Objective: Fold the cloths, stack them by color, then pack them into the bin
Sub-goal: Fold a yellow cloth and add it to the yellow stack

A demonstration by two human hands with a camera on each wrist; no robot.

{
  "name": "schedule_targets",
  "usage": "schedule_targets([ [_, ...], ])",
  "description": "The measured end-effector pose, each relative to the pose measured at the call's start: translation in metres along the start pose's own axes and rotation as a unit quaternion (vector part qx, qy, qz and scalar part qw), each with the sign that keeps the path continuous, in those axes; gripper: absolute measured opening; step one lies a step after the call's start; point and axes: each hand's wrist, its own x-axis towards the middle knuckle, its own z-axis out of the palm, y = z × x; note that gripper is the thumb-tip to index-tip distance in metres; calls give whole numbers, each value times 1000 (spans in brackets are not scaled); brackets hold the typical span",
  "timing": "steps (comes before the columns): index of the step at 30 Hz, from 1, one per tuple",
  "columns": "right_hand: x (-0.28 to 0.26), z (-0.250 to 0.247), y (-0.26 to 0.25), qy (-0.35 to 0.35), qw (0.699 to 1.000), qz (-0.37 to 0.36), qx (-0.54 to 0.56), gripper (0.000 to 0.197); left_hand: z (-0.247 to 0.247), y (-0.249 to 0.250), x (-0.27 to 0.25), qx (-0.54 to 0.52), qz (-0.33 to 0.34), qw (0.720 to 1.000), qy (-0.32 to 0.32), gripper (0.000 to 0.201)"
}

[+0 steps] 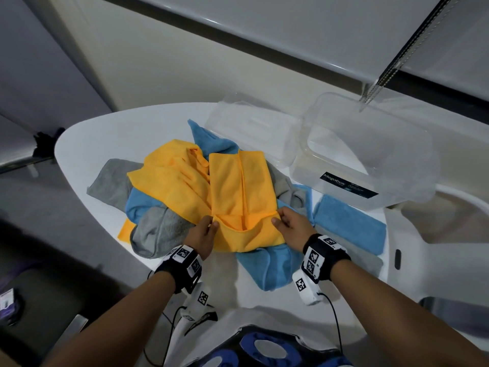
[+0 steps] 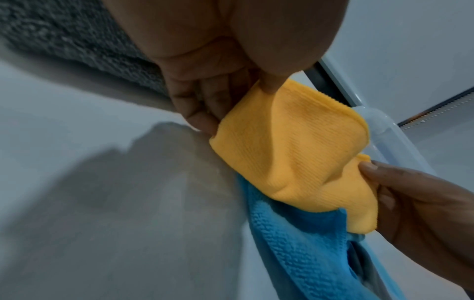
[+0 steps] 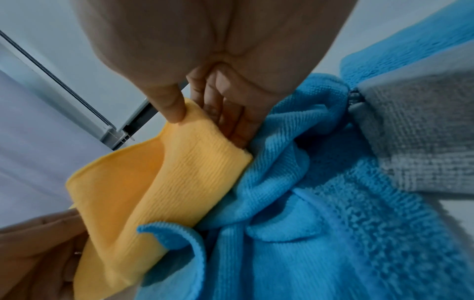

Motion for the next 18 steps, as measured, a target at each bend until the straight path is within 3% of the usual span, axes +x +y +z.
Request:
schedule_targets([
  [5,8,3,8,-18,998,23,-48,8,3,-10,10,-1,-70,997,-19,40],
  [10,11,11,14,-34,993,64,-92,25,6,-7,12,47,-91,995,-7,38],
  [18,11,11,12,-1,990,93,-102,17,12,-7,11,87,-122,988,32,35],
])
